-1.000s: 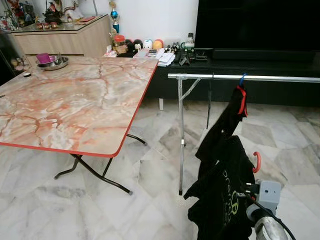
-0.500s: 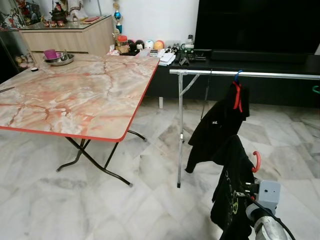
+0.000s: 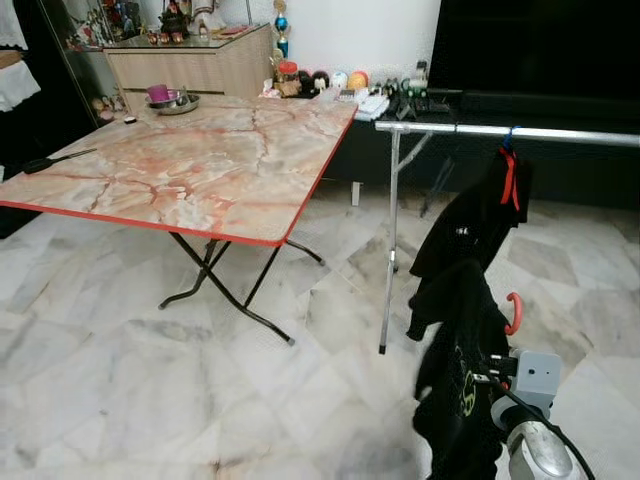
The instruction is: Hang hanger
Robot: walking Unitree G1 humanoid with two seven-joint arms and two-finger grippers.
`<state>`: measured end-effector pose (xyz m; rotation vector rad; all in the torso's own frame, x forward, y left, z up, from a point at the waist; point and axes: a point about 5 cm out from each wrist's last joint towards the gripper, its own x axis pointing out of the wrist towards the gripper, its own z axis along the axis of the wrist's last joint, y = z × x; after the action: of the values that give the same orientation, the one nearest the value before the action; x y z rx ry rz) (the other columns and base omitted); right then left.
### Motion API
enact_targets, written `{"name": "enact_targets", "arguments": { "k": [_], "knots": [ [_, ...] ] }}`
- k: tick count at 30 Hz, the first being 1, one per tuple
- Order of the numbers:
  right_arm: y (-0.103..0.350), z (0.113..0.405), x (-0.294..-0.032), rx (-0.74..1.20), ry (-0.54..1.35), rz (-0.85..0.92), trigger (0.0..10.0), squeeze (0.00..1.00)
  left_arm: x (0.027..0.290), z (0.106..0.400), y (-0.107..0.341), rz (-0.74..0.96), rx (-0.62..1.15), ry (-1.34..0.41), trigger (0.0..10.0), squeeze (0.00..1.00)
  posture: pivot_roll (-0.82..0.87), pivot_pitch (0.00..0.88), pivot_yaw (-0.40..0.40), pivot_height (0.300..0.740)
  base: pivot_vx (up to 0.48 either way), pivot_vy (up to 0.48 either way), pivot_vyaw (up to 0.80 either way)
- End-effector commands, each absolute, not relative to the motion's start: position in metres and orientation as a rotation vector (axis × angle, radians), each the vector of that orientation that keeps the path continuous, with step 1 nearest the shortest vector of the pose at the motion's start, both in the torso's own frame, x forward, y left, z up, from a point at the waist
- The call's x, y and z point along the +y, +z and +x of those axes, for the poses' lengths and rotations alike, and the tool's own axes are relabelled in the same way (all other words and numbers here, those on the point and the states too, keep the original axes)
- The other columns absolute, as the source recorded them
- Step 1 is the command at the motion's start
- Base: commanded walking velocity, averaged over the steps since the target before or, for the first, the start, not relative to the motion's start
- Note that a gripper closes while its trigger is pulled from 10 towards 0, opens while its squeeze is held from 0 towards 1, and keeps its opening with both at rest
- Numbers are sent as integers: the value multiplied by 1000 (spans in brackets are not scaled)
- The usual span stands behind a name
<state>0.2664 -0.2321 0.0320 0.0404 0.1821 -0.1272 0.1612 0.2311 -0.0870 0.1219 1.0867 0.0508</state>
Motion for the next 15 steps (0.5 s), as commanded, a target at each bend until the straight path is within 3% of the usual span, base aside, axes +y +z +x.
{"name": "enact_targets", "arguments": {
  "k": [1, 15],
  "knots": [
    [39, 271, -233, 152, -137, 41, 10000, 0, 235, 159, -87, 131, 1093, 65, 10000, 0, 80, 0, 38, 740, 0, 0, 0],
    [38, 281, -237, 268, -121, 1, 10000, 0, 235, 173, -78, 247, 935, 24, 10000, 0, 94, 0, 29, 740, 0, 0, 0]
  ]
}}
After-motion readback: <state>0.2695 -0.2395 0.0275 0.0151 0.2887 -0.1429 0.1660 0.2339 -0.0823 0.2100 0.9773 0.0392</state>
